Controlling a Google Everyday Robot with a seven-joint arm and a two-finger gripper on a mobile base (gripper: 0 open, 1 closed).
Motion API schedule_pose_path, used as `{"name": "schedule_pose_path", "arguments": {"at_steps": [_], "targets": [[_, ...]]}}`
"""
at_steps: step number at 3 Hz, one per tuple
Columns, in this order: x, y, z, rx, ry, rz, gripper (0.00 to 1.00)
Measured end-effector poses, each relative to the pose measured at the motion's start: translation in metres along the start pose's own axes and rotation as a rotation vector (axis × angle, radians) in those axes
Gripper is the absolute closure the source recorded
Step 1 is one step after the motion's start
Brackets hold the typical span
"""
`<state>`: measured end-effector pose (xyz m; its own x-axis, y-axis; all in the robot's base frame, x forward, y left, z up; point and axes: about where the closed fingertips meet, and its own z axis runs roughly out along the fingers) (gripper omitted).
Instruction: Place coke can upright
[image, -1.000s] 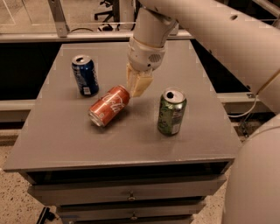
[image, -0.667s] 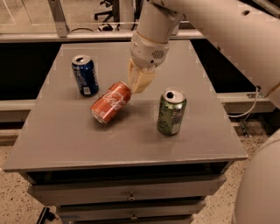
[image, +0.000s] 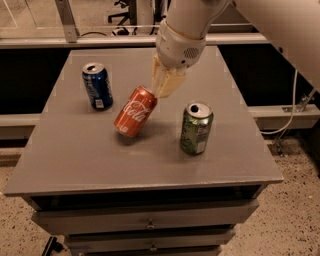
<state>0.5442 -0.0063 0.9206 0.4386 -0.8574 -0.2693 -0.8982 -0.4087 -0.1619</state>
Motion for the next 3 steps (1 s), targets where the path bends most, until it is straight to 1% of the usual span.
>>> {"name": "schedule_pose_path", "arguments": {"at_steps": [3], "targets": [[-0.006, 0.010, -0.020, 0.090, 0.042, 0.025, 1.00]]}}
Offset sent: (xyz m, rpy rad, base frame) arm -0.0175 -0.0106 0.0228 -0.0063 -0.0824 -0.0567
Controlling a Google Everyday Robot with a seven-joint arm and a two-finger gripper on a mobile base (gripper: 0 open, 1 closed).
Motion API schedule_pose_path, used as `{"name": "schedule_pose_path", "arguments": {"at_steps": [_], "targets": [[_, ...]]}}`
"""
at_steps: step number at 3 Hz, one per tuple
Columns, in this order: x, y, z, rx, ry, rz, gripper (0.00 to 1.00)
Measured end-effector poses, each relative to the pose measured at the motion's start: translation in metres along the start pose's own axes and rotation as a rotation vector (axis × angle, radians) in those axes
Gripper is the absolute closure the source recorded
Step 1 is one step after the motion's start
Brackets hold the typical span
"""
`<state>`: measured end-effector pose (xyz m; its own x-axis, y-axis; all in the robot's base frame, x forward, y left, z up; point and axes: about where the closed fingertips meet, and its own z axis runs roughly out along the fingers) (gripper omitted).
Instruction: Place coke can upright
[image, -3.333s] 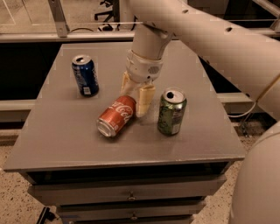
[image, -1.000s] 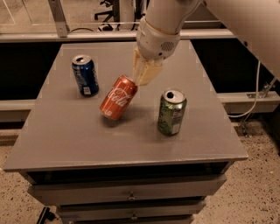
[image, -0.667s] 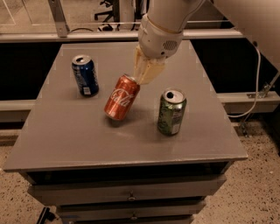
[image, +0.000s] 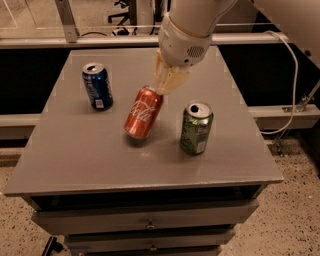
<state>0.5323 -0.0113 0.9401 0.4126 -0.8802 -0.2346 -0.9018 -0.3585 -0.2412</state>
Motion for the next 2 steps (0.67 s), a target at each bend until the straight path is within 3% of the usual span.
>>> {"name": "schedule_pose_path", "arguments": {"at_steps": [2], "targets": [[-0.0029, 0.0024, -0.0078, 0.056, 0.037, 0.030, 1.00]]}}
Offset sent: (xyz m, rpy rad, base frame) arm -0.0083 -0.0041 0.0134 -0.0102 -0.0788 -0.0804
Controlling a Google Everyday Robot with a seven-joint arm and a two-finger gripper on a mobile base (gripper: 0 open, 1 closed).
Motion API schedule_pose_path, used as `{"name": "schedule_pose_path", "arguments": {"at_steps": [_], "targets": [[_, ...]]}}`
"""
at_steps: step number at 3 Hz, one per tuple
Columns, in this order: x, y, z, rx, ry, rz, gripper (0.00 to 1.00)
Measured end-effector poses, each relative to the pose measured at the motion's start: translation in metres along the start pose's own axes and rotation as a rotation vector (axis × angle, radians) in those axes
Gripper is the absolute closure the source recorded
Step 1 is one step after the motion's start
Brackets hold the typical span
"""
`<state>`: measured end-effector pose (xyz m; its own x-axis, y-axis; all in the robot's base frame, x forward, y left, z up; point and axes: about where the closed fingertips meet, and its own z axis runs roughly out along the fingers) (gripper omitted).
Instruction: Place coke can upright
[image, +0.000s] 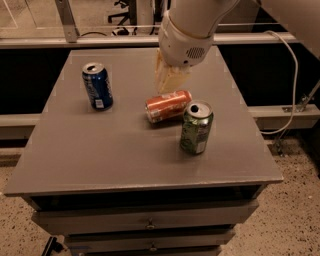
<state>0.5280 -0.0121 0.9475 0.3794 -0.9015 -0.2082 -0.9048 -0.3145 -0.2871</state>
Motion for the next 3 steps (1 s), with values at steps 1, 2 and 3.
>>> {"name": "schedule_pose_path", "arguments": {"at_steps": [1, 2, 3], "targets": [[-0.0011, 0.0005, -0.0029, 0.011, 0.012, 0.010, 0.84], [-0.0007, 0.0008, -0.0047, 0.016, 0.019, 0.021, 0.60], [0.0002, 0.0009, -0.0061, 0.020, 0.024, 0.030, 0.37]]}}
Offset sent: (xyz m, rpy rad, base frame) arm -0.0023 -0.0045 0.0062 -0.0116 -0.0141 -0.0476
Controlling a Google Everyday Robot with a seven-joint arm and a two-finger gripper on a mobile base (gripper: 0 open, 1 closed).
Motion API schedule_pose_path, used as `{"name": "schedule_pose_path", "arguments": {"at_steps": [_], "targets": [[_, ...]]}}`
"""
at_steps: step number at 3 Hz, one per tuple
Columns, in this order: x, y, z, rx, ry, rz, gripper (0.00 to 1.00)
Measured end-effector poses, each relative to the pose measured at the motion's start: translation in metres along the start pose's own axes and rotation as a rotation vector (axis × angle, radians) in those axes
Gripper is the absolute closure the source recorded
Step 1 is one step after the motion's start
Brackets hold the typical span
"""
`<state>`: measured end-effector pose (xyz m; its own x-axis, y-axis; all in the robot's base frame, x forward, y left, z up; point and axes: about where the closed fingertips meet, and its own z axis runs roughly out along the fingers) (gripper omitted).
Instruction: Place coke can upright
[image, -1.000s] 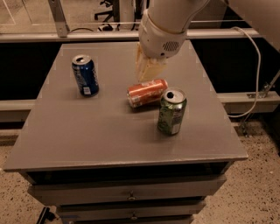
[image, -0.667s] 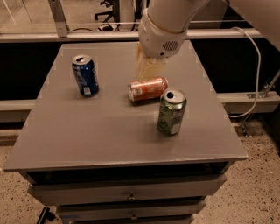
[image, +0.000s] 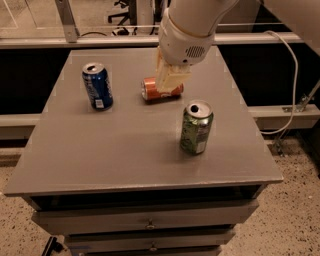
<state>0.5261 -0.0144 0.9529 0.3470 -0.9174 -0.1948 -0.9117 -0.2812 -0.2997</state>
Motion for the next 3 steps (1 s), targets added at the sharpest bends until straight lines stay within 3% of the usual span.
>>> {"name": "schedule_pose_path", "arguments": {"at_steps": [1, 2, 3], "targets": [[0.0011, 0.0004, -0.0007, 0.002, 0.004, 0.007, 0.13], [0.0011, 0.0019, -0.0006, 0.005, 0.005, 0.009, 0.00], [0.0011, 0.0019, -0.0006, 0.005, 0.005, 0.009, 0.00]]}}
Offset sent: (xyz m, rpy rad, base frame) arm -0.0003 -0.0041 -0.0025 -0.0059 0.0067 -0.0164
